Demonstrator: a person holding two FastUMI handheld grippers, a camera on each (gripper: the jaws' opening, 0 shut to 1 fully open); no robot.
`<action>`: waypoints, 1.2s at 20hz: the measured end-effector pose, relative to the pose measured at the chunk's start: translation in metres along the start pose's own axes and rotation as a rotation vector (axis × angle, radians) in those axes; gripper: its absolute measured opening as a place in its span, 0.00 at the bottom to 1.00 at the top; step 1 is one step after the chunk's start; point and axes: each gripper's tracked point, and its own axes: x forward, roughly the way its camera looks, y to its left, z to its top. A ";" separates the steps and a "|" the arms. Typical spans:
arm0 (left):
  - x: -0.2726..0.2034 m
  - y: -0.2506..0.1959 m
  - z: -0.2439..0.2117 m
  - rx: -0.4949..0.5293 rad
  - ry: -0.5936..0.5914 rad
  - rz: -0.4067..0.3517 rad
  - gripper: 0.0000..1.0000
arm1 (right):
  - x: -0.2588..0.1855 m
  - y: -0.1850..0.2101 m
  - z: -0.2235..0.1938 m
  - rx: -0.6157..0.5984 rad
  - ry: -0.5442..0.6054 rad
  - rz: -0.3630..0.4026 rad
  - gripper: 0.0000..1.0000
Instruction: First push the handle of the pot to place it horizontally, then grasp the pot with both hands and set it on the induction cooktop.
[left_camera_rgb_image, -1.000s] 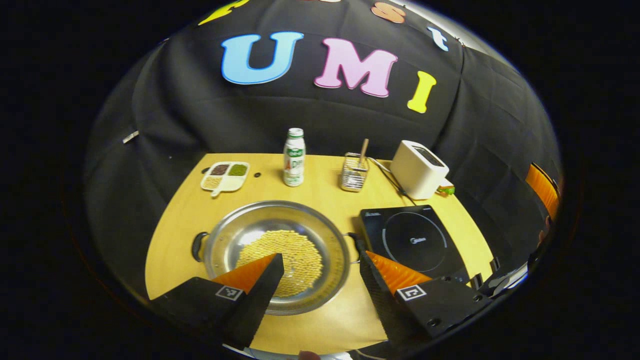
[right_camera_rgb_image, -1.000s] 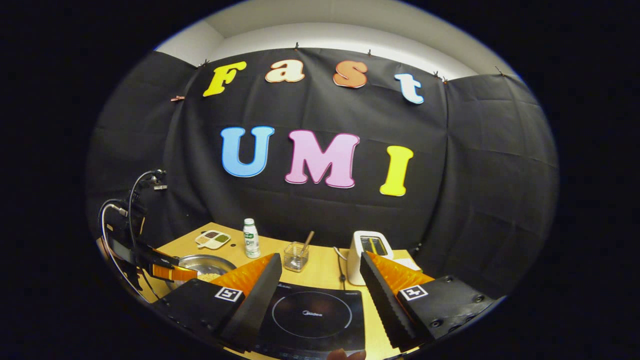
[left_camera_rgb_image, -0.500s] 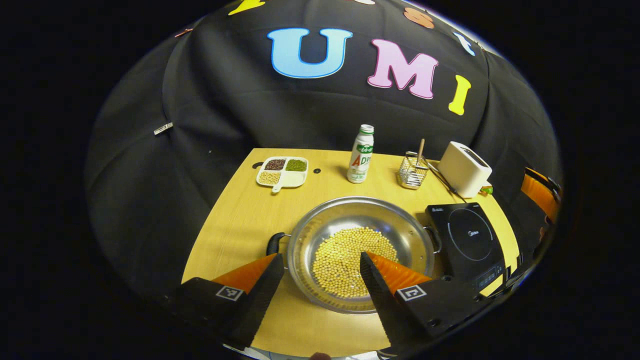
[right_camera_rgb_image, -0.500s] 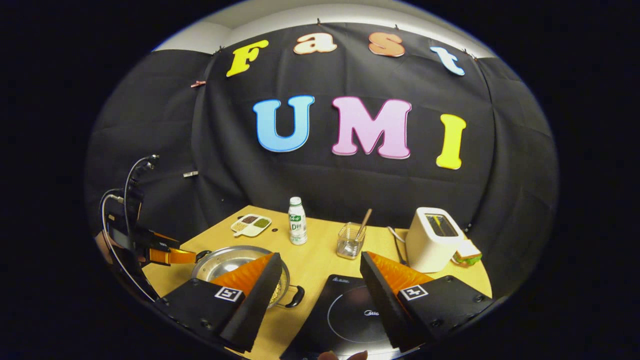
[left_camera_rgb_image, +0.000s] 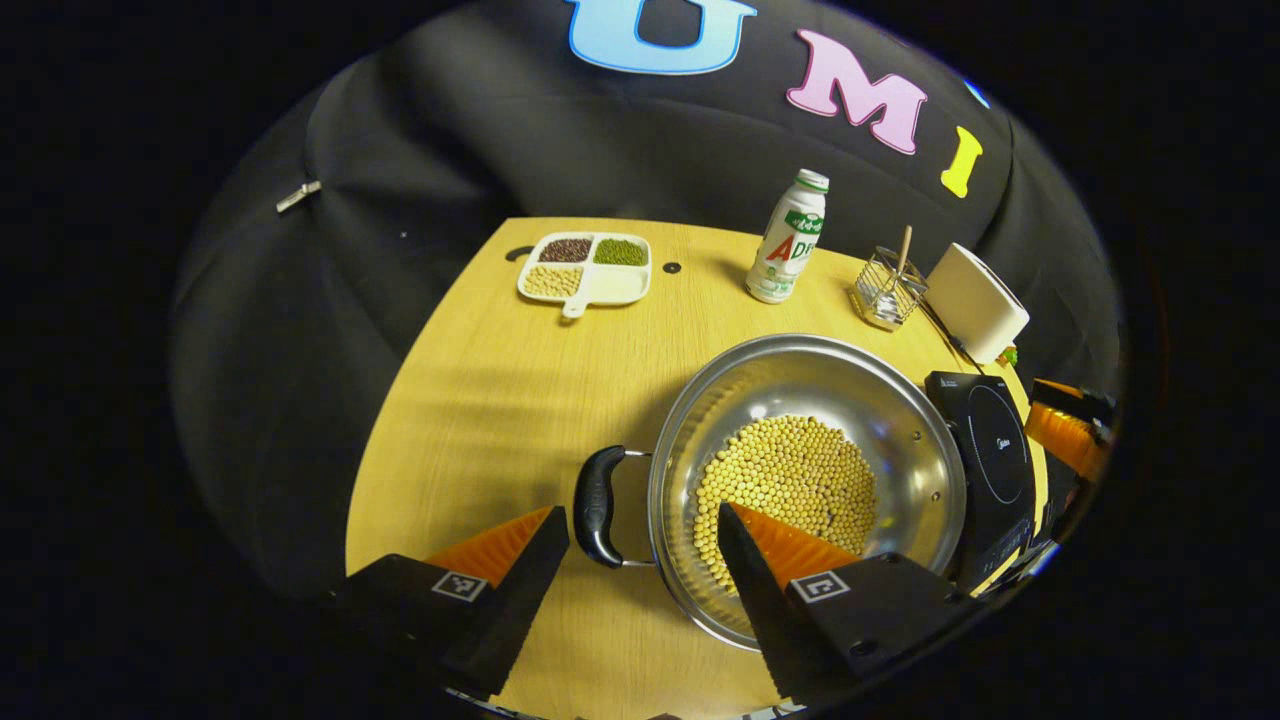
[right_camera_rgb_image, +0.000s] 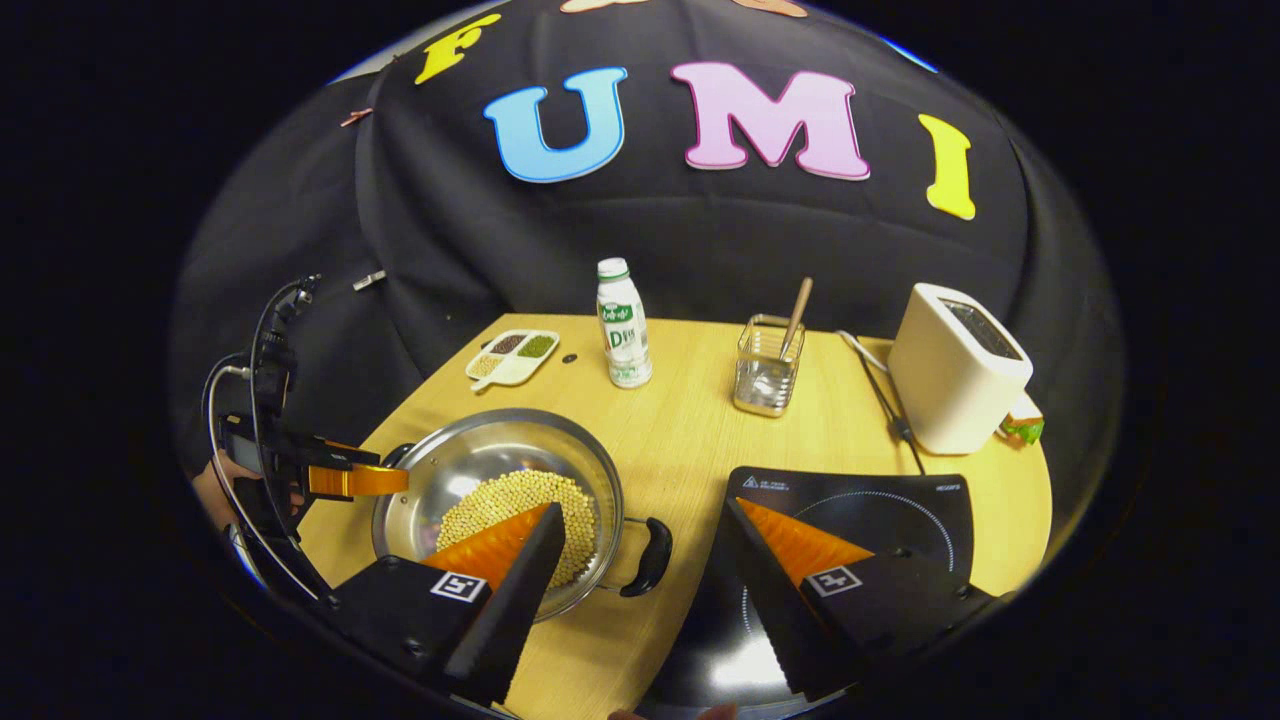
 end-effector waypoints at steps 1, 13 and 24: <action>0.010 0.002 0.001 0.002 0.009 0.000 0.94 | 0.009 0.001 -0.005 0.009 0.028 0.001 1.00; 0.049 0.013 0.001 0.028 0.055 0.040 0.76 | 0.076 0.007 -0.072 0.066 0.260 -0.032 0.85; 0.047 0.009 -0.008 0.007 0.074 0.037 0.62 | 0.084 0.004 -0.081 0.094 0.308 -0.073 0.55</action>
